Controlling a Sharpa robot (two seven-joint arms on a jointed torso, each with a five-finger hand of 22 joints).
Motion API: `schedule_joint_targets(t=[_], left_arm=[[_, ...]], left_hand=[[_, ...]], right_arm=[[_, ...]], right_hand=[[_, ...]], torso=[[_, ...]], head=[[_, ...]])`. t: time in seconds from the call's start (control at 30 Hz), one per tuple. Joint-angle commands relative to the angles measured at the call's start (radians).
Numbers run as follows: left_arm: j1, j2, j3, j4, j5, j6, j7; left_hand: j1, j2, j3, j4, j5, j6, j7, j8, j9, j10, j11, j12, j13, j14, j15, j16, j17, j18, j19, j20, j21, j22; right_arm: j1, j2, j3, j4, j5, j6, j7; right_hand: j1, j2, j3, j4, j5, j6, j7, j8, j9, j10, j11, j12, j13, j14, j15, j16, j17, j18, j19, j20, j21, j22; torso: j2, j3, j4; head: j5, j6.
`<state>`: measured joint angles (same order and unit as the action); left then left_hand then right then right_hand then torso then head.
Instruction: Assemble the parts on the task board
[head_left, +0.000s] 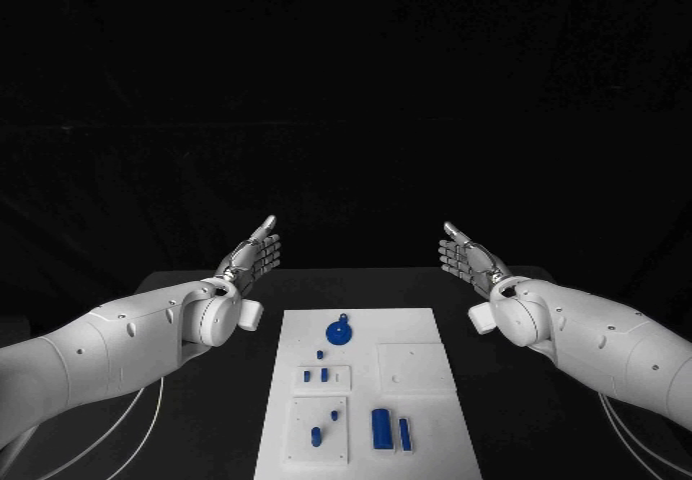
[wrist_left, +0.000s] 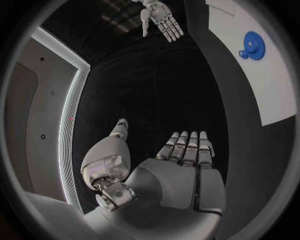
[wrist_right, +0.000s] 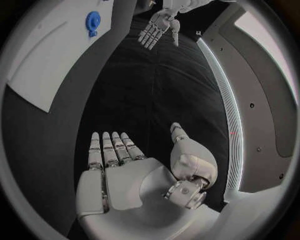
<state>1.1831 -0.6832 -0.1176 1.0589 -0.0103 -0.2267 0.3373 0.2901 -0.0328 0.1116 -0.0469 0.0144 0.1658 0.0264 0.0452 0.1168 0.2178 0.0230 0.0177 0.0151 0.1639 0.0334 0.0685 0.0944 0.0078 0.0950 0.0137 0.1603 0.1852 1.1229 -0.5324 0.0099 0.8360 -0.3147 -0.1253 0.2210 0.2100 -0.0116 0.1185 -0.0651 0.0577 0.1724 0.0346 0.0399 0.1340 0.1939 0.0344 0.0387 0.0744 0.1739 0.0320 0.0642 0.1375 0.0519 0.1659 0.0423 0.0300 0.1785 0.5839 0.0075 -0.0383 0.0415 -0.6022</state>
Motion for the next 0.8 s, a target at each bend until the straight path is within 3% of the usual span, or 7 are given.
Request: schedule_joint_targets(t=[0.03,0.17,0.33,0.53,0.67,0.8], left_arm=[[-0.015,-0.011,0.014,0.066,0.001,-0.109,0.044],[-0.044,-0.032,0.039,0.174,0.004,-0.215,0.078],[-0.085,-0.062,0.075,0.33,0.007,-0.367,0.126],[-0.12,-0.087,0.106,0.462,0.009,-0.496,0.168],[-0.131,-0.095,0.116,0.503,0.01,-0.535,0.18],[-0.133,-0.097,0.118,0.511,0.01,-0.543,0.183]], left_hand=[[-0.29,0.033,-0.112,0.047,-0.014,-0.166,-0.026,-0.045,-0.117,-0.218,-0.023,-0.018,-0.015,-0.164,-0.033,-0.069,-0.094,-0.008,-0.095,-0.014,-0.16,-0.185],[-0.29,0.033,-0.112,0.047,-0.014,-0.166,-0.026,-0.045,-0.117,-0.218,-0.023,-0.018,-0.015,-0.164,-0.033,-0.069,-0.094,-0.008,-0.095,-0.014,-0.16,-0.185],[-0.29,0.033,-0.112,0.047,-0.014,-0.166,-0.026,-0.045,-0.117,-0.218,-0.023,-0.018,-0.015,-0.164,-0.033,-0.069,-0.094,-0.008,-0.095,-0.014,-0.16,-0.185],[-0.29,0.033,-0.112,0.047,-0.014,-0.166,-0.026,-0.045,-0.117,-0.218,-0.023,-0.018,-0.015,-0.164,-0.033,-0.069,-0.094,-0.008,-0.095,-0.014,-0.16,-0.185],[-0.29,0.033,-0.112,0.047,-0.014,-0.166,-0.026,-0.045,-0.117,-0.218,-0.023,-0.018,-0.015,-0.164,-0.033,-0.069,-0.094,-0.008,-0.095,-0.014,-0.16,-0.185],[-0.29,0.033,-0.112,0.047,-0.014,-0.166,-0.026,-0.045,-0.117,-0.218,-0.023,-0.018,-0.015,-0.164,-0.033,-0.069,-0.094,-0.008,-0.095,-0.014,-0.16,-0.185]], right_arm=[[-0.005,-0.018,0.0,0.067,0.045,-0.091,0.05],[-0.016,-0.056,-0.002,0.175,0.089,-0.181,0.091],[-0.032,-0.111,-0.004,0.336,0.154,-0.315,0.151],[-0.053,-0.18,-0.007,0.538,0.235,-0.482,0.226],[-0.063,-0.214,-0.008,0.635,0.275,-0.563,0.262],[-0.07,-0.238,-0.009,0.705,0.303,-0.62,0.288]], right_hand=[[-0.21,0.012,-0.118,0.065,-0.058,-0.172,-0.035,-0.04,-0.134,-0.194,-0.034,-0.039,-0.074,-0.174,-0.032,-0.064,-0.137,-0.052,-0.166,-0.042,-0.03,-0.178],[-0.21,0.012,-0.118,0.065,-0.058,-0.172,-0.035,-0.04,-0.134,-0.194,-0.034,-0.039,-0.074,-0.174,-0.032,-0.064,-0.137,-0.052,-0.166,-0.042,-0.03,-0.178],[-0.21,0.012,-0.118,0.065,-0.058,-0.172,-0.035,-0.04,-0.134,-0.194,-0.034,-0.039,-0.074,-0.174,-0.032,-0.064,-0.137,-0.052,-0.166,-0.042,-0.03,-0.178],[-0.21,0.012,-0.118,0.065,-0.058,-0.172,-0.035,-0.04,-0.134,-0.194,-0.034,-0.039,-0.074,-0.174,-0.032,-0.064,-0.137,-0.052,-0.166,-0.042,-0.03,-0.178],[-0.21,0.012,-0.118,0.065,-0.058,-0.172,-0.035,-0.04,-0.134,-0.194,-0.034,-0.039,-0.074,-0.174,-0.032,-0.064,-0.137,-0.052,-0.166,-0.042,-0.03,-0.178],[-0.21,0.012,-0.118,0.065,-0.058,-0.172,-0.035,-0.04,-0.134,-0.194,-0.034,-0.039,-0.074,-0.174,-0.032,-0.064,-0.137,-0.052,-0.166,-0.042,-0.03,-0.178]], torso=[[-0.031,-0.0059,0.0301],[-0.04,-0.0075,0.0382],[-0.04,-0.0075,0.0383],[-0.04,-0.0075,0.0383],[-0.04,-0.0075,0.0383],[-0.04,-0.0075,0.0383]], head=[[-0.031,0.002],[-0.041,0.002],[-0.042,0.002],[-0.042,0.002],[-0.042,0.002],[-0.042,0.002]])
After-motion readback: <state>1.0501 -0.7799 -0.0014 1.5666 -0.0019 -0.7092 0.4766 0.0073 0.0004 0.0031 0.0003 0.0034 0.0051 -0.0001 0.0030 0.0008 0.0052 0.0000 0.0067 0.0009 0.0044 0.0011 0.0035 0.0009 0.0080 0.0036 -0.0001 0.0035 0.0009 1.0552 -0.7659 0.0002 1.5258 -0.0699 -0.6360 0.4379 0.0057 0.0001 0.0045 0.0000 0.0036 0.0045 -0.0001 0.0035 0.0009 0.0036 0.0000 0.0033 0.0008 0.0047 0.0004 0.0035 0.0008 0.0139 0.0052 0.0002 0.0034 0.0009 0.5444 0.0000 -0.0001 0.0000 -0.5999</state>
